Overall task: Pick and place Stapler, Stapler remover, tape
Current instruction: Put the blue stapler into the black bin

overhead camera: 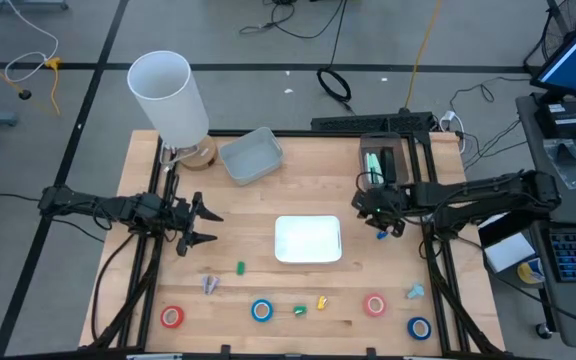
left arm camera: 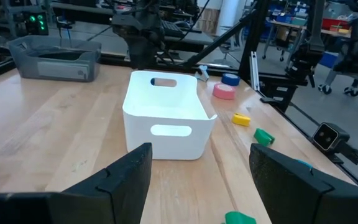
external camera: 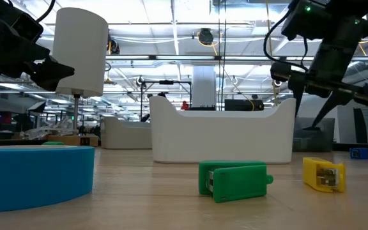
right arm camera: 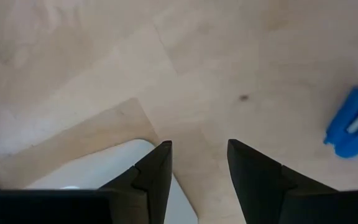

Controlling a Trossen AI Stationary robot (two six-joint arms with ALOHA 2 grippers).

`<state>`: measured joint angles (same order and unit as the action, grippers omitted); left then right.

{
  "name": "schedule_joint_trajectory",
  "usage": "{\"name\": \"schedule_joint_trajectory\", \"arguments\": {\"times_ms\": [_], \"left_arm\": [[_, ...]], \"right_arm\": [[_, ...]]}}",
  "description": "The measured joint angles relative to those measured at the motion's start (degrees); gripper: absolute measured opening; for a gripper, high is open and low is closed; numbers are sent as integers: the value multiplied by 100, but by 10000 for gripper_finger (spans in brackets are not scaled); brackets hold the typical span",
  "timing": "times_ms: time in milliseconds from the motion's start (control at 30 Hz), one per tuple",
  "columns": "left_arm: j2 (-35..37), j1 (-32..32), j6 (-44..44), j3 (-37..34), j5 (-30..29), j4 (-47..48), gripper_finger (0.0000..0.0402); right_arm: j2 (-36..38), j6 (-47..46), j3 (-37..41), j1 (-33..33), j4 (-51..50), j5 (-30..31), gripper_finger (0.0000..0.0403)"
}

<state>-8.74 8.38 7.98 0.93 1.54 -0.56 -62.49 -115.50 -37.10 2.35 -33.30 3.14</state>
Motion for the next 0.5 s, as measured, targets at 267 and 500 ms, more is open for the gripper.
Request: {"name": "schedule_joint_trajectory", "arguments": {"times_ms": [267,500], "left_arm": [[0,2,-35,0,-1,-2,269],[1,0,-34,0,0,-2,269]], "right_arm": [[-1,-1110,-106,-830,-952,105,153],[-1,-2094,-372,-1366,-1727,-170,151]]}}
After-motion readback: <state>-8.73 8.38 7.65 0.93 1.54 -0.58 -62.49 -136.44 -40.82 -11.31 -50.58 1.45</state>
